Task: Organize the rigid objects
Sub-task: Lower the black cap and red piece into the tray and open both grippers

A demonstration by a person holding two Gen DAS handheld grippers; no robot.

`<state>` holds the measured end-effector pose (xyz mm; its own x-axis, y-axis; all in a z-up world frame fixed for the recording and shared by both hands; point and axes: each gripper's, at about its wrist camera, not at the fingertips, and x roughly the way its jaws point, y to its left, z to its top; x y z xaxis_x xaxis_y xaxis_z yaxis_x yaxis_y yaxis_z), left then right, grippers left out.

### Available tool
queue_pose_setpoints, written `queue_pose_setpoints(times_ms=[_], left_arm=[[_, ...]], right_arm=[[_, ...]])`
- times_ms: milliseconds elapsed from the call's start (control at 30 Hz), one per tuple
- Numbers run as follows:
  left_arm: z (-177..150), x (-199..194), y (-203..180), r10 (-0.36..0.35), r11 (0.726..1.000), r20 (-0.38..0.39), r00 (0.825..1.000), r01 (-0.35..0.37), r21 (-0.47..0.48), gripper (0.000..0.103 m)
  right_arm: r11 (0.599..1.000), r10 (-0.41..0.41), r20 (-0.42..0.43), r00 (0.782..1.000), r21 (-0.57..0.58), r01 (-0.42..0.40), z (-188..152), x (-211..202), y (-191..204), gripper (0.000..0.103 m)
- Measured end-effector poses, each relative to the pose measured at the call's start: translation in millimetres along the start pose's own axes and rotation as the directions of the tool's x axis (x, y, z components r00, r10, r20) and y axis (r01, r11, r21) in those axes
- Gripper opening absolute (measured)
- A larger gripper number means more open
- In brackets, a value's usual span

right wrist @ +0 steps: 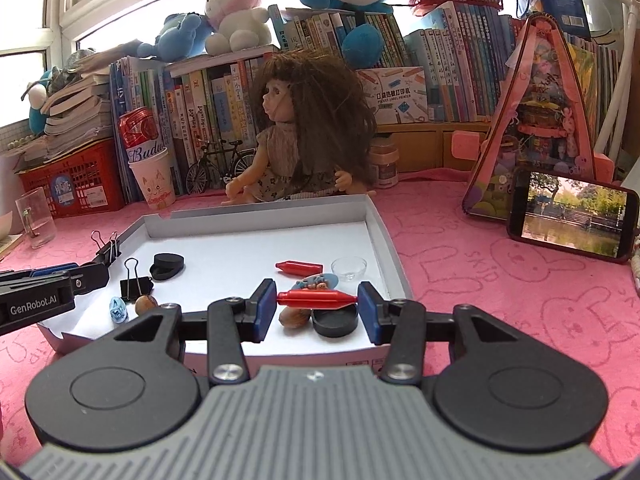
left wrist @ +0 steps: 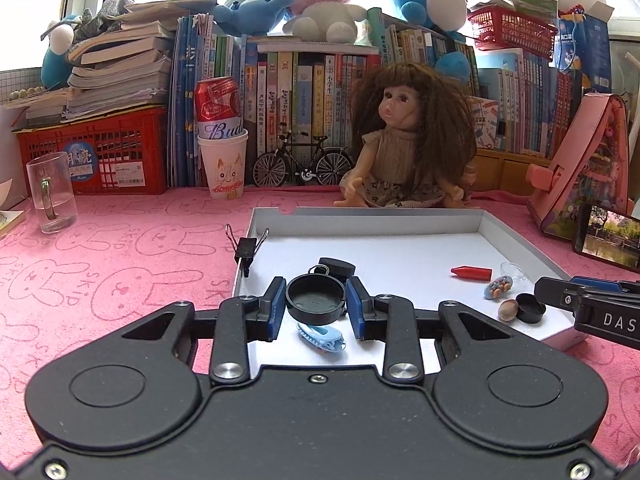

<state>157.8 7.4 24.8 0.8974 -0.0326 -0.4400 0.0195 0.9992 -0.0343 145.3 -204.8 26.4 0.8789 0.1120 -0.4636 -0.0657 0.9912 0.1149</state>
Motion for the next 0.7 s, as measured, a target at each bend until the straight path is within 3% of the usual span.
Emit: queue_pose_setpoints(times_ms=[700], left_arm=[[-6.4,13.3,-6.5,0.0,1.0,-0.052,0.999,-0.001,-0.007,0.031]], right_arm=[[1.0,-0.008,-0.041,0.999,0.027,0.009,-1.6,14.2,-4.1,0.051]])
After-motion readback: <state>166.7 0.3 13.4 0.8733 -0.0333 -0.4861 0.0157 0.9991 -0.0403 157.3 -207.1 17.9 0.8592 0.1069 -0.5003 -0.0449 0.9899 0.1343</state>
